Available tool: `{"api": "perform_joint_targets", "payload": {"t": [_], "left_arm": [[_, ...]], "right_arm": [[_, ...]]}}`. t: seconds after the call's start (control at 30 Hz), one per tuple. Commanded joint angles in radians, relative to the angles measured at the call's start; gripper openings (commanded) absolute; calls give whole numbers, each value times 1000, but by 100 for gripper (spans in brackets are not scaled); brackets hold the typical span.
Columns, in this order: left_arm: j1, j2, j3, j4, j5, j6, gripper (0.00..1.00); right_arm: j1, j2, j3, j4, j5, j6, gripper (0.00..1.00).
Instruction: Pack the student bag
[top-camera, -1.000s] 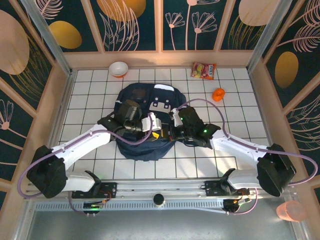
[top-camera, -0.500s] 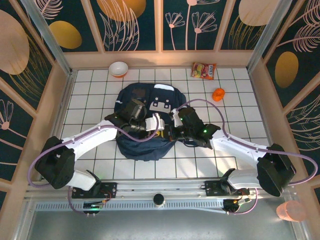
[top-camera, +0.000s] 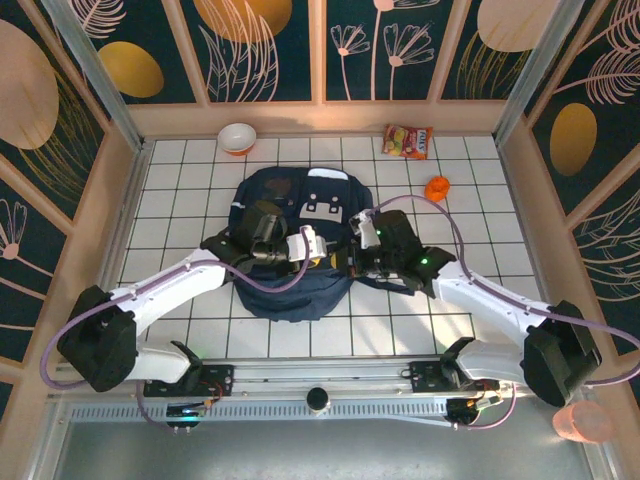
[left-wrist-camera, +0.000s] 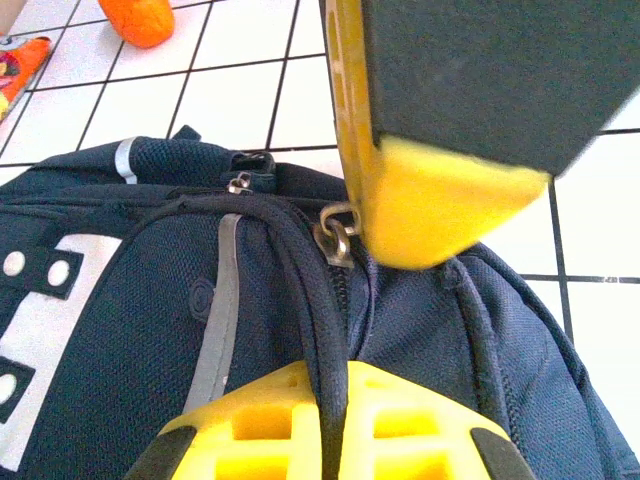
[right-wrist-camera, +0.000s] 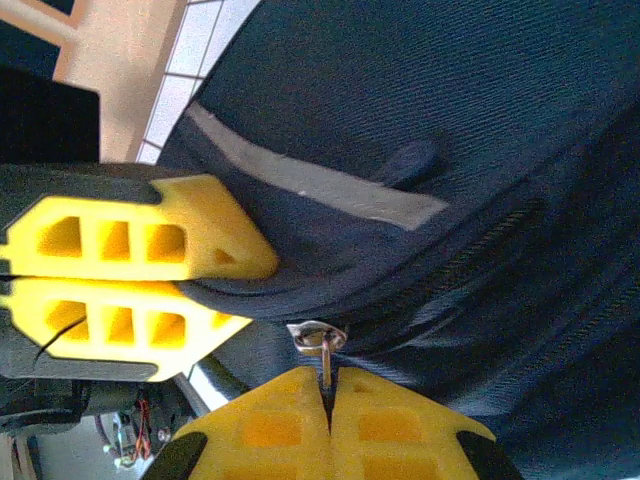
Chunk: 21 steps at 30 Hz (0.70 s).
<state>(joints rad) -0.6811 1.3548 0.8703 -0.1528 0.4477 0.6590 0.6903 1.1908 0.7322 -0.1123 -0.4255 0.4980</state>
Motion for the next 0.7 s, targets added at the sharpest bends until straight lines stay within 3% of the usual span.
{"api": "perform_joint_targets", "payload": {"t": [0.0, 0.27, 0.67], "left_arm": [[3, -43, -28, -2, 28, -38, 0], [4, -62, -32, 64, 155, -68, 0], [4, -100, -43, 55, 190, -62, 0]], "right_arm": [[-71, -45, -5, -5, 28, -41, 0], [-137, -7, 37, -36, -33, -118, 0], [-312, 83, 92, -79, -102, -227, 0]]}}
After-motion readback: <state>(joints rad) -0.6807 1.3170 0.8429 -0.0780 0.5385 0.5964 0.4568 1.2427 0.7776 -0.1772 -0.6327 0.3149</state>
